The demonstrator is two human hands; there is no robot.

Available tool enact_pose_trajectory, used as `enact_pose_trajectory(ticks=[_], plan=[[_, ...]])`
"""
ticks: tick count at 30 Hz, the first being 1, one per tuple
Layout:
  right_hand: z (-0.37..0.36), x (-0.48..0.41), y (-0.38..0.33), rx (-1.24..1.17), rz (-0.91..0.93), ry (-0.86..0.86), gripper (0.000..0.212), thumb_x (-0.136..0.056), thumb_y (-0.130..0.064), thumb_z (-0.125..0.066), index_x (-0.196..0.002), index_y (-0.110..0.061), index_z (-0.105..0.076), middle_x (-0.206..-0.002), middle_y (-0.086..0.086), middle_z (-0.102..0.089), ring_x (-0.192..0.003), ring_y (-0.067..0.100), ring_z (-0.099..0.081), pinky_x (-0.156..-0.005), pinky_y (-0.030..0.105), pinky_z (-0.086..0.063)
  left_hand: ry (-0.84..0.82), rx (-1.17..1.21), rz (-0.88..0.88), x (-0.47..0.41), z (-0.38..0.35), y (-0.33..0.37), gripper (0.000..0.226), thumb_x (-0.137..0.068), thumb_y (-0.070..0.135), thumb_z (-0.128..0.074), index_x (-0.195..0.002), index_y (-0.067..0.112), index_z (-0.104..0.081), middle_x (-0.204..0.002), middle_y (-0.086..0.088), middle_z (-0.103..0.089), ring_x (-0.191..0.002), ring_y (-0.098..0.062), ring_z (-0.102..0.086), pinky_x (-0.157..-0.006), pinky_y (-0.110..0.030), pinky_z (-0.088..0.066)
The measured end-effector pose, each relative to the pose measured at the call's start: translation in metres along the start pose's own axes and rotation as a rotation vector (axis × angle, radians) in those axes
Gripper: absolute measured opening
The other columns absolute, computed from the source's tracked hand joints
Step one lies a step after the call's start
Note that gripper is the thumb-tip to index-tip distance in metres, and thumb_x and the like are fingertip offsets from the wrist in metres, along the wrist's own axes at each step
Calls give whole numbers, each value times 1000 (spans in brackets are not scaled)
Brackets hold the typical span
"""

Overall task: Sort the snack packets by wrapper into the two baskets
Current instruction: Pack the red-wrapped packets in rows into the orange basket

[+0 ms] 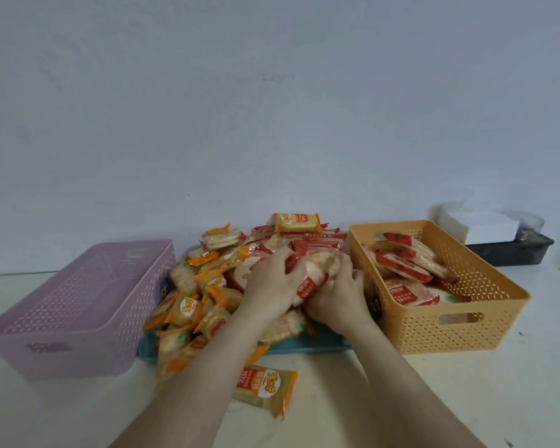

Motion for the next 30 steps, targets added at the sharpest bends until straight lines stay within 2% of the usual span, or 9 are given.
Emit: enact_pose_trajectory(ticks=[3, 6, 10, 12, 15, 19, 22, 26, 30], plan=[[3, -4, 2, -117, 11, 67, 121, -71, -12, -80, -153, -24, 8, -157, 10, -12, -143, 31, -22, -114, 47, -25, -111, -68, -86, -22, -16, 10, 31, -93, 41, -56, -119, 23, -59, -108, 10, -65, -96, -10, -60, -83, -29, -51], [2, -3, 4, -225, 52, 58, 100, -74, 2, -72, -152, -21, -14, -142, 5, -45, -132, 24, -43, -108, 42, -40, -280, -144, -91, -44, -23, 18, 55, -88, 38, -61, -139, 25, -46, -136, 4, -55, -121, -16, -52, -98, -34, -46], [6, -5, 2, -277, 119, 151, 82, -74, 12, -63, -142, -23, -34, -127, -1, -54, -123, 17, -50, -104, 39, -46, -427, -171, -42, -56, -14, 22, 64, -83, 34, -68, -143, 30, -44, -140, 5, -52, -124, -15, -50, -91, -25, -42], [10, -7, -3, -272, 173, 187, 81, -73, 12, -64, -139, -24, -36, -121, -2, -57, -116, 14, -54, -99, 35, -49, -340, -152, -42, -52, -2, 19, 63, -81, 31, -72, -139, 27, -49, -137, 6, -55, -119, -12, -53, -89, -21, -42], [18, -6, -13, -206, 253, 196, 82, -74, 3, -68, -144, -22, -34, -118, -1, -61, -108, 11, -58, -91, 23, -49, -175, -37, -57, -40, 14, 16, 50, -79, 29, -77, -127, 26, -62, -114, 13, -66, -85, 5, -57, -70, -12, -43], [41, 5, -41, -103, 385, 179, 75, -80, -5, -67, -146, -21, -36, -105, -9, -60, -84, -4, -56, -67, -4, -38, 27, 94, -92, -23, 39, 26, 48, -72, 29, -84, -117, 32, -67, -99, 20, -65, -87, 5, -62, -79, -14, -46], [72, 21, -64, -71, 550, 275, 71, -82, -10, -71, -144, -23, -40, -98, -10, -62, -82, -8, -59, -72, -2, -41, 87, 313, -193, -16, 56, 52, 39, -71, 22, -86, -108, 23, -74, -98, 9, -72, -82, -2, -71, -66, -20, -58], [124, 44, -77, 64, 714, 517, 63, -86, -7, -67, -141, -27, -43, -101, -11, -61, -92, 5, -61, -84, 15, -49, 202, 396, -383, -11, 48, 106, 36, -73, 31, -82, -106, 29, -71, -105, 14, -70, -104, -8, -64, -89, -43, -55], [157, 43, -52, 206, 685, 718, 64, -78, 10, -58, -135, -17, -50, -118, 5, -62, -110, 23, -57, -90, 30, -45, 183, 259, -537, -8, -2, 141, 38, -80, 35, -74, -114, 25, -60, -111, 11, -61, -109, -10, -53, -90, -30, -49]])
Point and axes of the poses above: each hand's wrist, its own x-axis away from the middle knuckle, its own z-axis out of the back of the hand, y = z × x, the point moved 2 cm from there along -x, towards the middle knuckle
